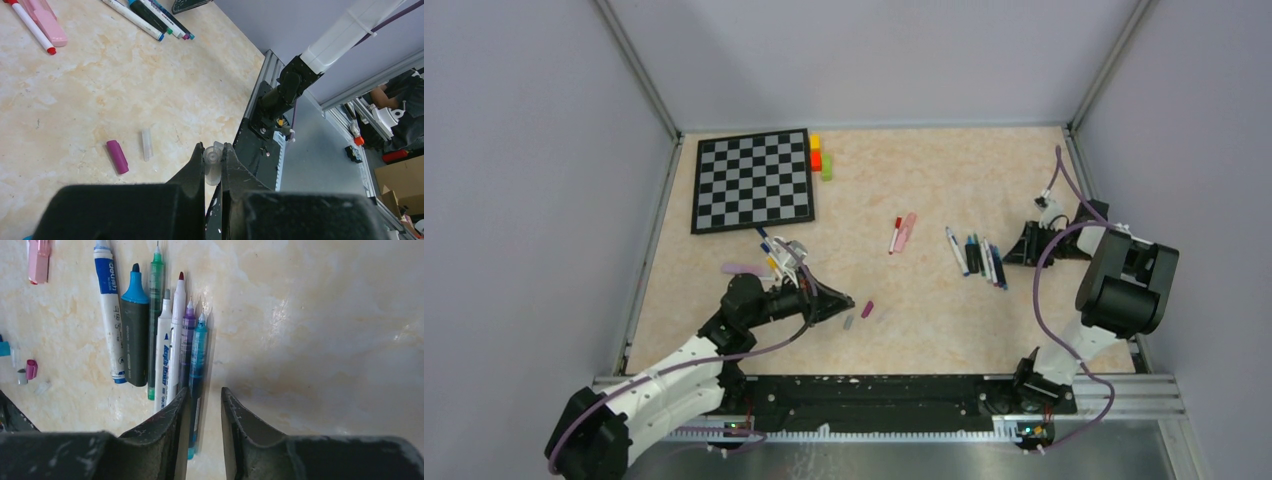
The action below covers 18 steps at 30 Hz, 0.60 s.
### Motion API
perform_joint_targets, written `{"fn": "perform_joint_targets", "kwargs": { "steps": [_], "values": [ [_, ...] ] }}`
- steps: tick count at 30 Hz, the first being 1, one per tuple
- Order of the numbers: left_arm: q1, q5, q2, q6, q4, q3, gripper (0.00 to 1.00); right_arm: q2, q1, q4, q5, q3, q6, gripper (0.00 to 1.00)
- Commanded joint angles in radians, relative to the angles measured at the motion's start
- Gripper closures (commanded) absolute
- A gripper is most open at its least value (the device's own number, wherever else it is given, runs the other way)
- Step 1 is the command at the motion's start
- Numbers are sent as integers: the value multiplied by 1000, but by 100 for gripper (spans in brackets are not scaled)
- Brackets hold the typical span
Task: Open the pen caps
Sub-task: Place the pen at the center of the board.
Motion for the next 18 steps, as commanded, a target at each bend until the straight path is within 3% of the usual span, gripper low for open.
{"fn": "perform_joint_targets", "kwargs": {
  "steps": [1, 12, 18],
  "values": [
    [0, 32, 32, -21, 85, 5, 100, 1, -5, -30, -37, 49, -7, 71],
    [-7, 155, 178, -53, 85, 72, 100, -62, -5, -74, -33, 44, -69, 67],
    [-81, 100, 279, 34, -92, 171, 100, -119, -5, -91, -3, 37, -103, 64]
  ]
}}
